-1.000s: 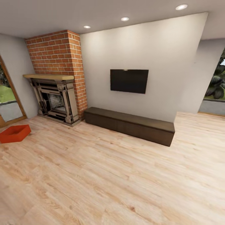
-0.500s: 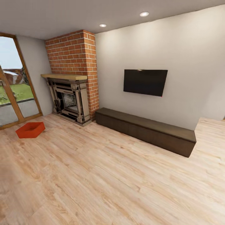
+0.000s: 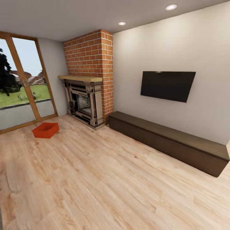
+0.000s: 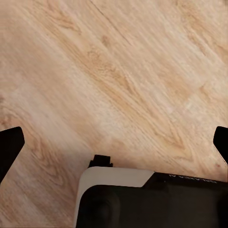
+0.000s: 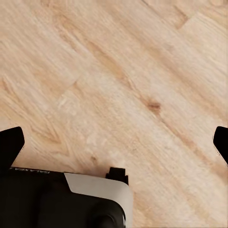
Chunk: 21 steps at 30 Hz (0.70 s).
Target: Move the two storage containers from the living room to the garage. In the garage, place one container on the floor and stack the other container on top of it (either order is fine).
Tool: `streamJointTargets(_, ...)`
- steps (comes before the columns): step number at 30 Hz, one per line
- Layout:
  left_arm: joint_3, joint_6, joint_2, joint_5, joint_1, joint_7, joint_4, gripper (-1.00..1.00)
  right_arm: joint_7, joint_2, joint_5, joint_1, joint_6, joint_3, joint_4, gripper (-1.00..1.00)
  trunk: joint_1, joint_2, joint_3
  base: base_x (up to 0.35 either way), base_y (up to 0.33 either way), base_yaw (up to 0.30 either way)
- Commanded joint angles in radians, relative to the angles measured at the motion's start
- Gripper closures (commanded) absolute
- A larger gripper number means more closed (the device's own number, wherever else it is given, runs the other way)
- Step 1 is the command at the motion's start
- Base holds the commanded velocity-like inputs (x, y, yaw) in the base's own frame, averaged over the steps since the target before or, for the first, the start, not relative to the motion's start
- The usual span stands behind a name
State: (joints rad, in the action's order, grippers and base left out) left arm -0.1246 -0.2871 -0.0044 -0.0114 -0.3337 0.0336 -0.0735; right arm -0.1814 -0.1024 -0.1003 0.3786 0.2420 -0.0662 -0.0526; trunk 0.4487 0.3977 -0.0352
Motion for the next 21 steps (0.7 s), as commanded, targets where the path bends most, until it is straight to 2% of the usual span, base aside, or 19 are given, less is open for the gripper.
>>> streamJointTargets(1,-0.004,-0.007,0.000,-0.001,-0.002,0.002,-0.005,-1.00,-0.001,-0.001,-0.010,0.002,0.007,-0.007,-0.004,-1.00,0.001,0.002,-0.002,0.326,0.000,0.246)
streamJointTargets(21,-0.004,-0.007,0.000,-0.001,-0.002,0.002,-0.005,-1.00,-0.001,-0.001,-0.012,0.002,0.008,-0.007,-0.004,-1.00,0.001,0.002,-0.002,0.326,0.000,0.246)
